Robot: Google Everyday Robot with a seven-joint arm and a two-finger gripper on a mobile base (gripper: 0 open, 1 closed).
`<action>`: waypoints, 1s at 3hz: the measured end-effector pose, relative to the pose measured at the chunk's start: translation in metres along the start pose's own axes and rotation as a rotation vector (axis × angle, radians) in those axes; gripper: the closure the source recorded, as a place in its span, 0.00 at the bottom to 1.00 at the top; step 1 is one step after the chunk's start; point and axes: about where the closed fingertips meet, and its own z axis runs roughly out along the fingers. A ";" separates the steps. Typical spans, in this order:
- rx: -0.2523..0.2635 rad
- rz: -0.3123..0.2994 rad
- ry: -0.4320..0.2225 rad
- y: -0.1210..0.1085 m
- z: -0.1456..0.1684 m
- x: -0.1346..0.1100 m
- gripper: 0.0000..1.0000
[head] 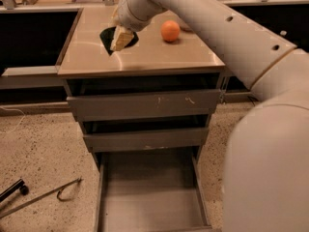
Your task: Pick sponge from bottom drawer and place on counter
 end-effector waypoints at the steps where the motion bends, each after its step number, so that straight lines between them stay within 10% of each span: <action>1: -0.028 0.017 0.016 -0.023 0.035 0.025 1.00; 3: -0.003 0.075 0.033 -0.064 0.061 0.050 1.00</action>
Offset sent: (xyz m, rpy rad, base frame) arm 0.1422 -0.0097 0.0083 0.0221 0.0196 -0.0728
